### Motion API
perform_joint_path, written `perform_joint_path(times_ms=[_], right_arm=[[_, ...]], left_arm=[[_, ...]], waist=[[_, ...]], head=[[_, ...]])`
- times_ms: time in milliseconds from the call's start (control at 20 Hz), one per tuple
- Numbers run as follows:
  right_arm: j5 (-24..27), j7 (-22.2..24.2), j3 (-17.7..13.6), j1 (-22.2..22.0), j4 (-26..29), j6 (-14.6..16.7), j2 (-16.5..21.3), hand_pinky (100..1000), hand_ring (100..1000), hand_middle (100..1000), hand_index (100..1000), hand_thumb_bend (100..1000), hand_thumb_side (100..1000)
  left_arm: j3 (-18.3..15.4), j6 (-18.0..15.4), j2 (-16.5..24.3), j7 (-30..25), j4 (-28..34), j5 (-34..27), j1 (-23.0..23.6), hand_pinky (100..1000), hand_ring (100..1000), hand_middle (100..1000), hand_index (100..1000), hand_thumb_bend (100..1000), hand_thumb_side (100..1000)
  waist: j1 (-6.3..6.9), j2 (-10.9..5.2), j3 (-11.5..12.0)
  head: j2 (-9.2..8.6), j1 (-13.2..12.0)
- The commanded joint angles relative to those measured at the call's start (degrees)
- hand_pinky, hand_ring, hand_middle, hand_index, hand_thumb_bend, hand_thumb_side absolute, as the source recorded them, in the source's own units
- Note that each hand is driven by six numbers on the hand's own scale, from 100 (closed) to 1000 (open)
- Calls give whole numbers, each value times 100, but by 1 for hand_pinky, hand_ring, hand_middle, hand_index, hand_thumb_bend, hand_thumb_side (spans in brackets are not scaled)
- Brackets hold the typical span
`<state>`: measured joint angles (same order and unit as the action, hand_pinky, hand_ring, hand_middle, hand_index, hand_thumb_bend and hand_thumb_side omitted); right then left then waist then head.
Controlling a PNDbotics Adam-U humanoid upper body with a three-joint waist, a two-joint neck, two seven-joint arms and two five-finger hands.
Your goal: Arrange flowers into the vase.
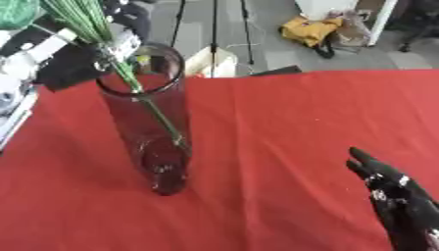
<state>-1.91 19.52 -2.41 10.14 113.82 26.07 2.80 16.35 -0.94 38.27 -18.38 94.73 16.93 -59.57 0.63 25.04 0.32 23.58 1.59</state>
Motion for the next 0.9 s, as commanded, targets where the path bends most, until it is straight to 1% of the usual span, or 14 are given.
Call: perform_joint_path(times_ms=[50,100,550,900], right_arm=[[-46,1,13,41,77,-19,11,975,1000,110,885,100,1000],[-46,-1,12,41,77,-21,10,975,1000,110,885,100,1000],[-70,5,11,47,77,-54,2,977,1000,107,887,100,1000],[-81,13,12,49,77,-74,2,979,1000,105,887,100,1000]], left_arm=[[-121,-129,182,-155,32,132,-81,922,929,959,1000,100,1000],[-123,-167,183,-188,33,157,-80,928,934,970,1000,100,1000],[-166,-409,223,-339,37,231,-92,950,949,976,1000,100,1000],[-213,-410,278,-402,-14,289,-81,952,950,974,1000,100,1000]], waist=[[15,-123,-6],[15,-123,-8],[28,-115,-13],[37,-113,1]], head=[[-80,4],[-82,6],[-98,-8],[-111,-2]])
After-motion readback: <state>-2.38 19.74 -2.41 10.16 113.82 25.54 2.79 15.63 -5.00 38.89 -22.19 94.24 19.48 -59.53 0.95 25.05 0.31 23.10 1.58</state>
